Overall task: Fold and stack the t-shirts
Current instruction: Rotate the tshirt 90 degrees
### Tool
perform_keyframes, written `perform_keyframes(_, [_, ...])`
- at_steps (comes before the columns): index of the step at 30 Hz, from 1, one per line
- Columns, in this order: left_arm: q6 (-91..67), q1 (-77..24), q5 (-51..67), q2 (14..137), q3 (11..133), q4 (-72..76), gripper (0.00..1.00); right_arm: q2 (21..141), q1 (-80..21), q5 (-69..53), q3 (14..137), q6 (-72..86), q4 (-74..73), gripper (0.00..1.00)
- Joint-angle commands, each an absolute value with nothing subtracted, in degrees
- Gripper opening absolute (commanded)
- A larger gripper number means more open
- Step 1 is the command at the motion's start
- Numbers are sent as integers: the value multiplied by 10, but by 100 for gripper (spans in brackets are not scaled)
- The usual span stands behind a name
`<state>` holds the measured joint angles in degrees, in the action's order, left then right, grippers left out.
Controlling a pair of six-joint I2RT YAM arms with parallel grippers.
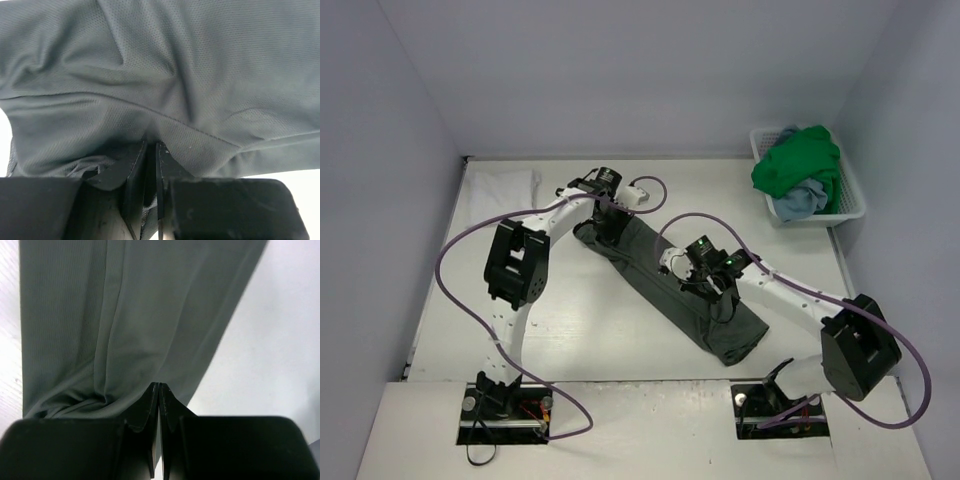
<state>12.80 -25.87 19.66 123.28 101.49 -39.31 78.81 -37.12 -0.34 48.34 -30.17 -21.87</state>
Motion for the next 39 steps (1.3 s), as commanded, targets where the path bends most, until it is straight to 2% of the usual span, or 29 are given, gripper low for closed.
perform_keyframes(1, [127, -259, 200, 1214, 1035, -381, 8, 804, -367, 5, 474, -304, -236, 0])
perform_keyframes(19, [143, -251, 184, 1276, 1029, -359, 8, 889, -367, -102, 482, -313, -234, 0])
perform_keyframes(26, [130, -237, 197, 1301, 1072, -369, 10, 909, -381, -141, 487, -320, -233, 0])
perform_keyframes(28, [126, -235, 206, 1310, 1112, -395, 16, 913, -395, -145, 490, -321, -234, 0])
perform_keyframes(34, [106, -224, 258, 1417, 1301, -539, 52, 929, -430, -180, 516, -316, -231, 0])
perform_keyframes(39, [69, -213, 321, 1499, 1447, -588, 67, 947, -468, -181, 547, -315, -231, 0])
